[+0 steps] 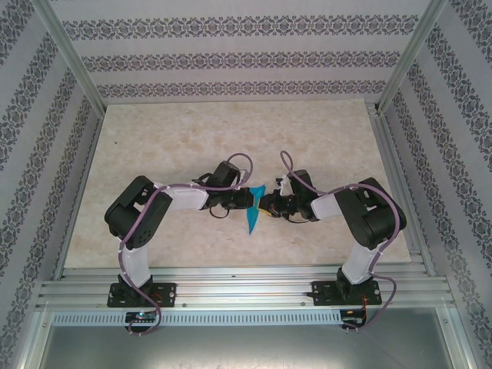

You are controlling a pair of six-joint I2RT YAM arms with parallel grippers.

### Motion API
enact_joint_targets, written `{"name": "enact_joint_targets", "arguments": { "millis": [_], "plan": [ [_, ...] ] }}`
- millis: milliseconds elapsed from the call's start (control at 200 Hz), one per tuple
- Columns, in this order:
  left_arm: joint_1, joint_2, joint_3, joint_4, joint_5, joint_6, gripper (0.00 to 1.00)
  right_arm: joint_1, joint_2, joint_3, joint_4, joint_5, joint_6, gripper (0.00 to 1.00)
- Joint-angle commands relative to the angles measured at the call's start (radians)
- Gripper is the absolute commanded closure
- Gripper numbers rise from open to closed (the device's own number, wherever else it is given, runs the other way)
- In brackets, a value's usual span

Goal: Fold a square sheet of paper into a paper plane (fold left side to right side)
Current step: Fold the wing for the fifth time at the center of the table.

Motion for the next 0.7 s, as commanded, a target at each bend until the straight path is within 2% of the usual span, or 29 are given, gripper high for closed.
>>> {"name": "enact_joint_targets", "arguments": {
  "millis": [0,225,395,455,585,699],
  "plan": [
    [0.010,0.013,-0.031,0.050,0.006,-0.015,0.92,0.001,-0.042,0.011,-0.029,0.021,-0.038,0.82],
    [0.010,0.038,-0.050,0.093,0.011,-0.040,0.92,0.001,-0.146,-0.001,-0.121,0.032,-0.064,0.79],
    [0.011,0.038,-0.052,0.091,0.011,-0.035,0.92,0.055,-0.243,-0.016,-0.201,0.066,-0.051,0.78],
    [0.011,0.040,-0.052,0.091,0.010,-0.035,0.92,0.081,-0.302,-0.030,-0.266,0.137,-0.059,0.74],
    [0.011,0.040,-0.055,0.108,0.021,-0.048,0.92,0.187,-0.461,-0.028,-0.508,0.469,-0.112,0.64],
    [0.011,0.043,-0.053,0.118,0.032,-0.054,0.92,0.302,-0.535,-0.008,-0.646,0.699,-0.132,0.64]
  ]
}}
